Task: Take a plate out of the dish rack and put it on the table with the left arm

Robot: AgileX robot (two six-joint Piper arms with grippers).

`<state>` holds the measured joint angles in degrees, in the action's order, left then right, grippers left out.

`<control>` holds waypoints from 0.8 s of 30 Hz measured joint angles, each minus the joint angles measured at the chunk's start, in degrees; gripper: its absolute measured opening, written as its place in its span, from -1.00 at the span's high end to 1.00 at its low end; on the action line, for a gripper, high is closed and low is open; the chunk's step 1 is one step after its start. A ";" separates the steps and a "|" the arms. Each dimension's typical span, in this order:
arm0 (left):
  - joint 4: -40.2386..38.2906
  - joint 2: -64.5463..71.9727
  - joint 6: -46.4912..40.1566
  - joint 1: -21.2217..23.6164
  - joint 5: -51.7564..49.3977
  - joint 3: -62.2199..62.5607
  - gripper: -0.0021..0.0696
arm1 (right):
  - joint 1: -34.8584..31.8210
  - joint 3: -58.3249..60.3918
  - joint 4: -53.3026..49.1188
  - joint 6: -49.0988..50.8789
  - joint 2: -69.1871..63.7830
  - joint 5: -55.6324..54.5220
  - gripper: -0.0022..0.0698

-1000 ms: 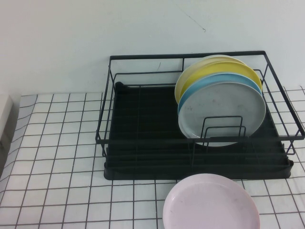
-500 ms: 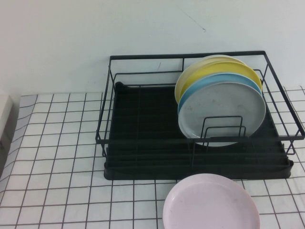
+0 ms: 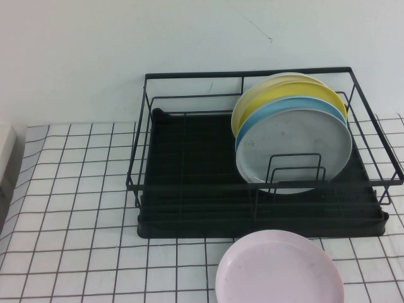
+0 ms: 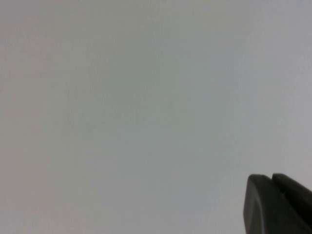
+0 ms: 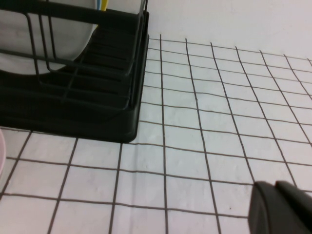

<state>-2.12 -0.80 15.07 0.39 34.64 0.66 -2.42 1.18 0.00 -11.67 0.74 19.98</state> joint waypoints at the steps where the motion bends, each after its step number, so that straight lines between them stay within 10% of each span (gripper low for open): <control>1: 0.14 0.00 0.29 0.00 -4.99 1.70 0.95 | 0.00 0.00 0.00 0.00 0.00 0.00 0.95; 24: 1.76 41.85 -12.59 0.00 -61.75 47.44 0.95 | 0.00 0.00 0.00 0.00 0.00 0.00 0.95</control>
<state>-0.36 41.05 2.48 0.39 -27.11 48.10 -2.42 1.18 0.00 -11.67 0.74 19.98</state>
